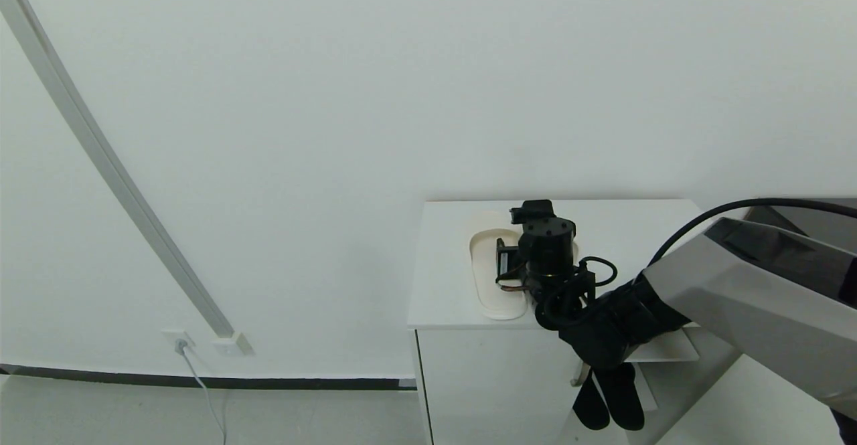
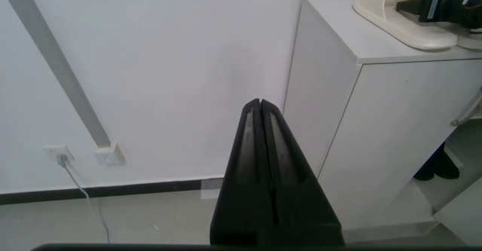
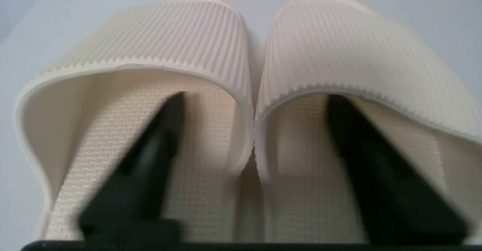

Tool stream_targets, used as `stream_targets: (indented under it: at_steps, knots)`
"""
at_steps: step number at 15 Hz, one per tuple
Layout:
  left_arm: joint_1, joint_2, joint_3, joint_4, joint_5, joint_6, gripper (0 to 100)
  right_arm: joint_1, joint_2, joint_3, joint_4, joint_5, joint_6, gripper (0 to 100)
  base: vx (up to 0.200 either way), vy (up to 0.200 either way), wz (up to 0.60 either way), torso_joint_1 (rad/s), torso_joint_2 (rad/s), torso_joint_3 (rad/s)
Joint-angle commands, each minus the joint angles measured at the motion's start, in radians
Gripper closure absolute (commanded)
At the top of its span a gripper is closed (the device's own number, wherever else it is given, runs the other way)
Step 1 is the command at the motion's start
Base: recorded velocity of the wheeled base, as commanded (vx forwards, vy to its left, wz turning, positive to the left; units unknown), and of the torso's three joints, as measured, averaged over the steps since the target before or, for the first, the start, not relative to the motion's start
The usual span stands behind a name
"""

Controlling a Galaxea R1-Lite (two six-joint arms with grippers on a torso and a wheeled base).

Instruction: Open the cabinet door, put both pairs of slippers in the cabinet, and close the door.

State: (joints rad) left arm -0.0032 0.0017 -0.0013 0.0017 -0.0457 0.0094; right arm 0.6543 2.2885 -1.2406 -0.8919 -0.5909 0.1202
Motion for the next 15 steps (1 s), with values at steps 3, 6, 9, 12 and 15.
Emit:
stream_targets:
  at_steps: [3,6,9,12,15]
  knots:
    - [0.0,0.0,0.0,0.0,0.0,0.0,100,0.001,0.002,0.001,-0.001,0.0,-0.001,100,0.0,0.0,0.0,0.0,0.0,0.0]
    - [0.0,0.0,0.0,0.0,0.0,0.0,100,0.001,-0.003,0.003,-0.001,0.0,-0.001,100,0.0,0.0,0.0,0.0,0.0,0.0]
    - [0.0,0.0,0.001,0.0,0.0,0.0,100,0.007,-0.035,0.009,0.002,0.014,-0.001,100,0.0,0.0,0.0,0.0,0.0,0.0]
    - [0.0,0.0,0.001,0.0,0.0,0.0,100,0.011,-0.123,0.092,0.001,0.089,-0.001,100,0.0,0.0,0.0,0.0,0.0,0.0]
    - [0.0,0.0,0.001,0.0,0.0,0.0,100,0.028,-0.267,0.259,-0.001,0.212,-0.004,100,0.0,0.0,0.0,0.0,0.0,0.0]
